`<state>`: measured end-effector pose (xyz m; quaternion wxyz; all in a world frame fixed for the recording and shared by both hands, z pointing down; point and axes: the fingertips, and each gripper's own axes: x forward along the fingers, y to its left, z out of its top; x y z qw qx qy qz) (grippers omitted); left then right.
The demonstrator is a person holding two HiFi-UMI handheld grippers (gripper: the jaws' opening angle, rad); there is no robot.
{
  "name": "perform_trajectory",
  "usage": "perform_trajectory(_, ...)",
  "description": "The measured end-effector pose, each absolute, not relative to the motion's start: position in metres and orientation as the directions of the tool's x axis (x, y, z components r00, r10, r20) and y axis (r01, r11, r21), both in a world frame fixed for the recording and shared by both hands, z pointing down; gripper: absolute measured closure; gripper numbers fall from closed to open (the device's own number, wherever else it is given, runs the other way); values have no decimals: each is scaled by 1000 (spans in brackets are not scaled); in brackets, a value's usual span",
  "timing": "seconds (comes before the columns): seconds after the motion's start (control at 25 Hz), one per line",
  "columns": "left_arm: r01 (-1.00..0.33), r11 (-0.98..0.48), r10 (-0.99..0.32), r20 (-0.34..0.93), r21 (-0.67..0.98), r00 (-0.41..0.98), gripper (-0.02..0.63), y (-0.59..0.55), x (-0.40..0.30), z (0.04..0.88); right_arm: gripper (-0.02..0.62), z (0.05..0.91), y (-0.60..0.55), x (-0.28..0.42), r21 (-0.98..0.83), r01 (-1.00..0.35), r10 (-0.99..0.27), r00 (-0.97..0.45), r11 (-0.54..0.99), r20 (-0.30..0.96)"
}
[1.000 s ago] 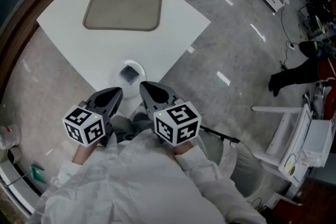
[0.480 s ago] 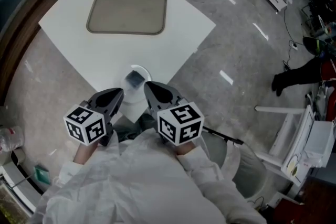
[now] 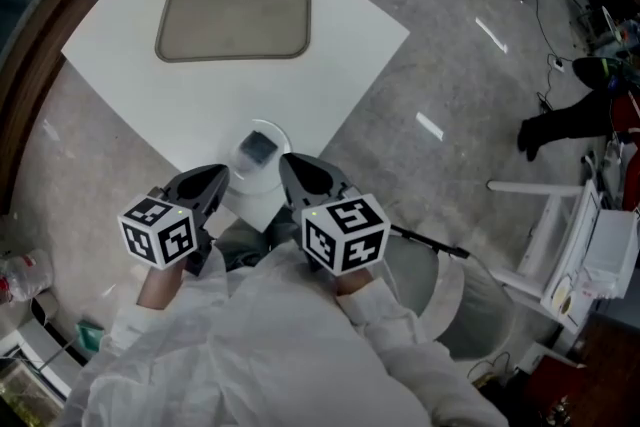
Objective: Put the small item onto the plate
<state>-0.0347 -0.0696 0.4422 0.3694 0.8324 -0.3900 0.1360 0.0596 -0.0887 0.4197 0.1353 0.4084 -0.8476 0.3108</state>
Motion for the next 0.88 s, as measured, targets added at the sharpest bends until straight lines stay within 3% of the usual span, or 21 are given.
perform_trajectory(0.88,-833,-261,-507,665,489,549,594,-85,-73,512,577,500,-92,72,-388,-858,-558,-514,337,651)
